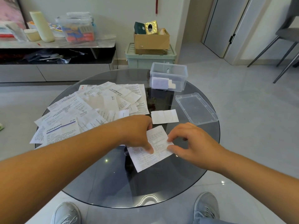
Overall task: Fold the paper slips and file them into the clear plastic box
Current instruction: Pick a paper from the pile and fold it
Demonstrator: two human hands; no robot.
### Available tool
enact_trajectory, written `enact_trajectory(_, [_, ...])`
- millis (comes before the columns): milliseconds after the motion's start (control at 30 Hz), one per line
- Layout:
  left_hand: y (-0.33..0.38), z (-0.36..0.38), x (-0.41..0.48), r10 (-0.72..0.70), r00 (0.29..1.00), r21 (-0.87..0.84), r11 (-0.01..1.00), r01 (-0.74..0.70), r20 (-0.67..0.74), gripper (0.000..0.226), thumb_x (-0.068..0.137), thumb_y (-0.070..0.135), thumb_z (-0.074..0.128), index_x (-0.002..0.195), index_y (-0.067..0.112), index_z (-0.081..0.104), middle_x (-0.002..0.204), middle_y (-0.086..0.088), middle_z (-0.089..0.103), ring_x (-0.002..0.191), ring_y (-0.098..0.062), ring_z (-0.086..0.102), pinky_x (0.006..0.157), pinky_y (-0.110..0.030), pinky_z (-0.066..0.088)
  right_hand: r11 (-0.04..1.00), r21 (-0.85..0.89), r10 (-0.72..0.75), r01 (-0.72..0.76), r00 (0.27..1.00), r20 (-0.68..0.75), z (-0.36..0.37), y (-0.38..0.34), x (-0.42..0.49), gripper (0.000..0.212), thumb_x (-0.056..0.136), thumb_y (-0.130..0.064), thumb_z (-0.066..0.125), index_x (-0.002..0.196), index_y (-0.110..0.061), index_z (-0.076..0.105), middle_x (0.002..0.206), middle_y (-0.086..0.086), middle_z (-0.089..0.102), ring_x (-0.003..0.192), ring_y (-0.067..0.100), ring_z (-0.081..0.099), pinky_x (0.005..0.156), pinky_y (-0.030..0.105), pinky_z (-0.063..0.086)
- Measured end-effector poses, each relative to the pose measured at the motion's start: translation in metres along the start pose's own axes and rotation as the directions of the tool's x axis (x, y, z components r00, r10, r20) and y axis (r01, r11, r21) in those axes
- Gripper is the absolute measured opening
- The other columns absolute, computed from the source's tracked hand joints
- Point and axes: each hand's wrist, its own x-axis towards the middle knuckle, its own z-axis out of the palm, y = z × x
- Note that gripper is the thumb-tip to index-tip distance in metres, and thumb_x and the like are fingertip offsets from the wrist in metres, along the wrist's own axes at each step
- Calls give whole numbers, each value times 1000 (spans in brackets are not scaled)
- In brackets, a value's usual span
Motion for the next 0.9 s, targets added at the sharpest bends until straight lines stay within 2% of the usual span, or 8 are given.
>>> enact_trajectory(133, [-7,-1,-2,12,1000,-267,963,-17,-18,13,89,27,75,100,23,68,96,9,69,84,-12,69,69,-23,60,986,113,120,-120,993,3,0,-4,6,28,88,-37,72,114,-37,61,105,-26,56,100,-5,53,75,11,45])
enact_trajectory(233, [-13,-6,-8,-14,1000,-496,868,1,-21,2,91,19,73,92,20,74,95,8,75,83,-12,73,68,-21,60,916,323,247,-239,969,17,-4,-13,10,44,87,-34,75,123,-36,49,107,-21,62,96,0,63,70,16,55])
enact_trajectory(333, [-18,-12,-14,0,1000,-635,772,1,2,2,92,15,72,92,13,72,92,4,78,79,-15,73,58,-18,54,816,493,317,-302,947,56,-10,-19,14,25,89,-30,73,112,-28,62,103,-15,71,87,6,71,63,18,56])
enact_trajectory(400, [-20,-13,-18,34,999,-704,710,-17,9,5,92,10,71,95,7,70,93,1,78,82,-17,75,67,-23,59,778,550,319,-303,945,69,-13,-21,15,10,94,-30,68,101,-24,71,99,-12,75,84,11,72,63,20,55])
enact_trajectory(467, [-22,-11,-21,75,997,-741,669,-57,-10,13,89,10,74,101,5,69,97,-1,77,89,-19,75,79,-29,62,747,603,304,-280,950,66,-15,-24,16,13,96,-30,64,94,-21,73,95,-9,76,85,14,73,65,22,56])
enact_trajectory(667, [-23,1,-31,169,971,-645,725,-240,-171,33,85,40,74,113,23,73,108,10,74,99,-8,70,92,-30,58,853,501,185,-145,982,-31,-20,-34,11,12,94,-32,66,89,-23,72,90,-13,73,82,5,70,63,19,55])
enact_trajectory(767, [-26,13,-36,240,953,-478,825,-302,-188,34,89,42,72,119,26,70,107,12,72,96,-5,69,86,-29,59,905,399,148,-148,988,31,-14,-35,7,11,94,-31,67,85,-26,71,83,-14,71,75,3,67,59,18,52])
enact_trajectory(900, [-32,25,-39,295,935,-297,891,-343,-195,33,87,49,71,111,28,64,104,12,60,94,-8,62,79,-31,56,933,323,122,-156,985,123,-5,-36,4,7,92,-34,69,86,-32,67,86,-19,68,78,-2,65,60,14,49])
